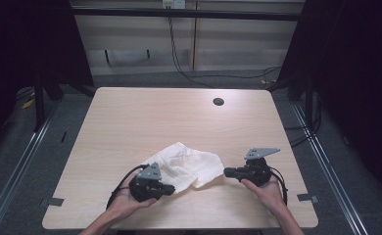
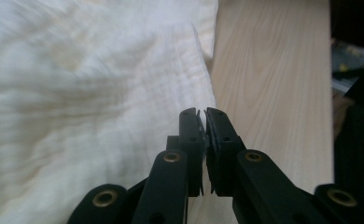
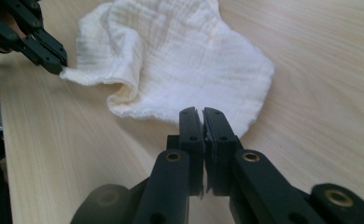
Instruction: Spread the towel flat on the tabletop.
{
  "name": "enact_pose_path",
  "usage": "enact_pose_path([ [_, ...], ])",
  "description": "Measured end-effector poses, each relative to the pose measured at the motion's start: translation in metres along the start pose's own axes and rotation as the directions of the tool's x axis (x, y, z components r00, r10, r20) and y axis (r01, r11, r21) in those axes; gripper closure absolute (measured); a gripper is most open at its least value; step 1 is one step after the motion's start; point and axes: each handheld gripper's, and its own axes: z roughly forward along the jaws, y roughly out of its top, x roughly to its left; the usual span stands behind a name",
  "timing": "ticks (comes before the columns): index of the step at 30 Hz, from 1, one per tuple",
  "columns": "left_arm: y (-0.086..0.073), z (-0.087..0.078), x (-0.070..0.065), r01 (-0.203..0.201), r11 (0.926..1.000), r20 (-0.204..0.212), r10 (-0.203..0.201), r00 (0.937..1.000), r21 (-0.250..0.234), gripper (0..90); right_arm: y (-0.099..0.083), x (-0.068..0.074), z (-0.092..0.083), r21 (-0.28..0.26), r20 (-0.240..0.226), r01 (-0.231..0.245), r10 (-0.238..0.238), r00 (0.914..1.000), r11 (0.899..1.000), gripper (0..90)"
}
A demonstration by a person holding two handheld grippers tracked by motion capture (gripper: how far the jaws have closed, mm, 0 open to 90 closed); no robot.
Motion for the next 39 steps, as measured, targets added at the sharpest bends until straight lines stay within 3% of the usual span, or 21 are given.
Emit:
enact_pose_path([
  [2, 0.003, -0.015, 0.005, 0.023, 0.9980, 0.033, -0.021, 0.9992, -0.058, 85.9, 0.004, -0.001, -0.003, -0.016, -0.007, -0.003, 0.002, 1.0000, 1.000, 87.4],
  [4, 0.007, -0.027, 0.010, 0.041, 0.9933, 0.015, -0.040, 0.9991, -0.108, 86.0, 0.010, -0.002, -0.006, -0.037, -0.015, -0.005, 0.005, 0.9999, 0.999, 87.4],
  [6, 0.011, -0.034, 0.016, 0.042, 0.9923, 0.004, -0.041, 0.9991, -0.117, 86.1, 0.017, -0.002, -0.009, -0.040, -0.020, 0.005, -0.006, 0.9998, 0.999, 87.3],
  [7, 0.014, -0.040, 0.020, 0.056, 0.9887, 0.007, -0.055, 0.9984, -0.139, 86.0, 0.023, -0.002, -0.012, -0.070, -0.024, 0.003, -0.005, 0.9997, 0.998, 87.4],
  [16, 0.028, -0.065, 0.030, 0.055, 0.9819, -0.042, -0.064, 0.9971, -0.181, 86.2, 0.048, -0.003, -0.030, -0.143, -0.024, 0.004, -0.007, 0.9997, 0.990, 87.4],
  [25, 0.052, -0.084, 0.041, 0.029, 0.9755, -0.084, -0.048, 0.9953, -0.218, 86.2, 0.085, -0.006, -0.048, -0.197, -0.025, 0.010, -0.015, 0.9996, 0.980, 87.4],
  [32, 0.068, -0.106, 0.049, 0.017, 0.9629, -0.123, -0.052, 0.9911, -0.269, 86.3, 0.107, -0.007, -0.059, -0.236, -0.022, 0.019, -0.025, 0.9994, 0.972, 87.4],
  [33, 0.072, -0.116, 0.049, 0.015, 0.9549, -0.131, -0.056, 0.9898, -0.297, 86.3, 0.114, -0.007, -0.063, -0.244, -0.015, 0.023, -0.027, 0.9995, 0.970, 87.5],
  [36, 0.076, -0.126, 0.048, 0.006, 0.9484, -0.144, -0.054, 0.9882, -0.317, 86.4, 0.120, -0.006, -0.069, -0.253, -0.011, 0.028, -0.031, 0.9995, 0.967, 87.5],
  [39, 0.081, -0.135, 0.044, -0.015, 0.9459, -0.162, -0.040, 0.9860, -0.324, 86.5, 0.127, -0.003, -0.079, -0.277, -0.009, 0.038, -0.042, 0.9991, 0.960, 87.5],
])
